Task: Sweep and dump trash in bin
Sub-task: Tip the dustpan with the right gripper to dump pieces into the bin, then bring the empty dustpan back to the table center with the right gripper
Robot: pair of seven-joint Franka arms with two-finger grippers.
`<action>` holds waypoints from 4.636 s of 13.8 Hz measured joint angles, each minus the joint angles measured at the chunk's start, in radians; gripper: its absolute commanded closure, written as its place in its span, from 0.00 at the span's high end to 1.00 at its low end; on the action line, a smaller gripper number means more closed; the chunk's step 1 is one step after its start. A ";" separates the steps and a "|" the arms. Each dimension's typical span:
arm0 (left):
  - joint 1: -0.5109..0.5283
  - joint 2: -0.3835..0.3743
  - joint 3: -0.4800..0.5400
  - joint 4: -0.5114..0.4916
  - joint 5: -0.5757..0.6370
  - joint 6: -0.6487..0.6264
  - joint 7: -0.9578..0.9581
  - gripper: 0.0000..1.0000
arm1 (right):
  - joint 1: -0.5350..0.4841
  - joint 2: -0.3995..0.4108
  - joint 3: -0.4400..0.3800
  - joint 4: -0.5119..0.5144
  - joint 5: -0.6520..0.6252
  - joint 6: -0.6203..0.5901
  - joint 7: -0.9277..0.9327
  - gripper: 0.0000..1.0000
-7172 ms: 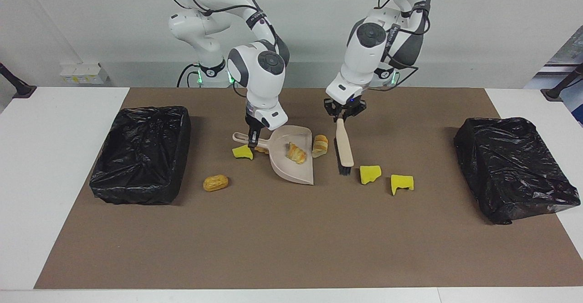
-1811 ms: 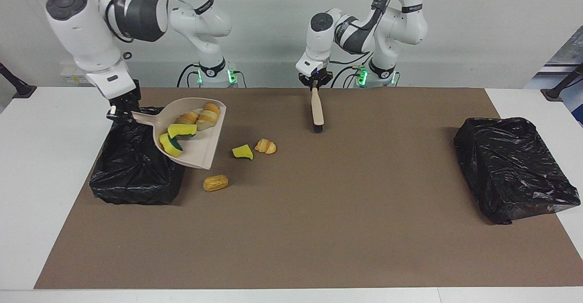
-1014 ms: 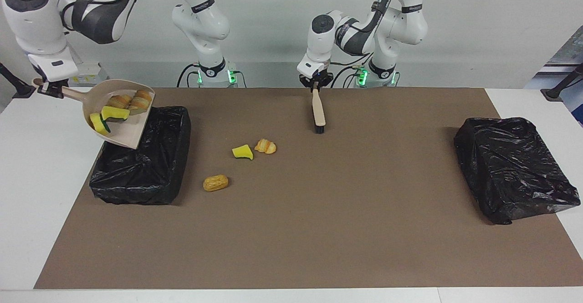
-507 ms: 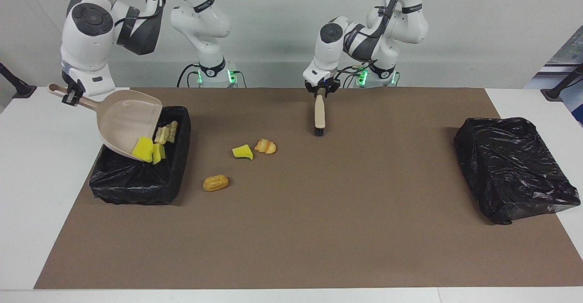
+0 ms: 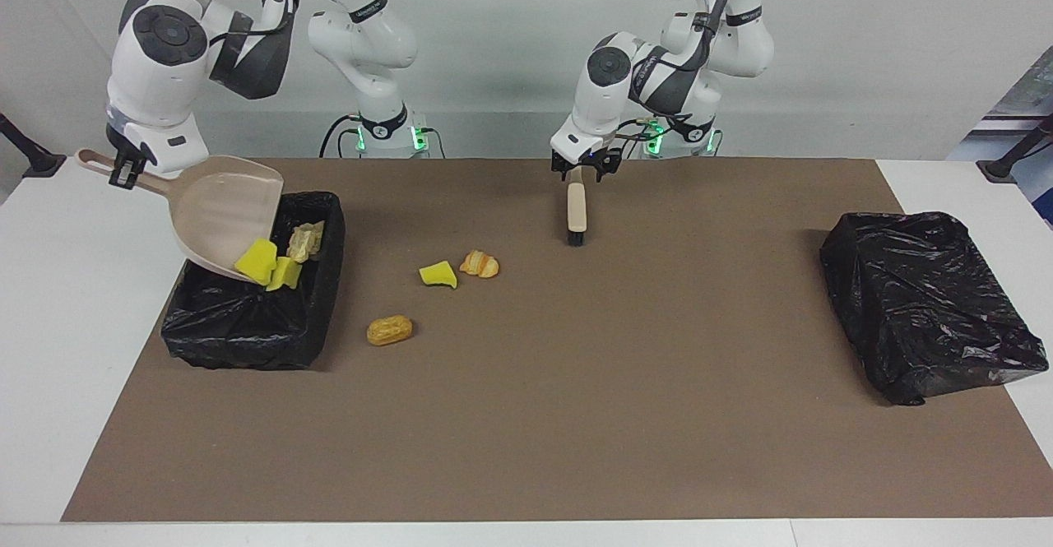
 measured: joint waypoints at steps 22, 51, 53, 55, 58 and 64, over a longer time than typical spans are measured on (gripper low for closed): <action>0.415 0.161 0.036 0.721 0.146 -0.524 0.535 1.00 | 0.390 0.077 0.020 0.016 0.597 0.017 1.092 0.00; 0.271 0.157 0.271 0.779 0.146 -0.654 0.392 1.00 | 0.825 0.707 0.026 0.541 0.863 0.110 2.552 0.00; 0.275 0.157 0.273 0.779 0.146 -0.654 0.392 1.00 | 0.855 0.688 0.028 0.497 0.866 0.106 2.553 0.00; 0.275 0.157 0.273 0.779 0.146 -0.654 0.392 1.00 | 0.897 0.683 0.029 0.457 0.865 0.108 2.569 0.11; 0.275 0.157 0.273 0.779 0.146 -0.654 0.392 1.00 | 0.918 0.683 0.027 0.438 0.865 0.109 2.590 1.00; 0.275 0.157 0.273 0.779 0.146 -0.654 0.392 1.00 | 0.836 0.617 0.024 0.438 0.891 -0.040 2.586 1.00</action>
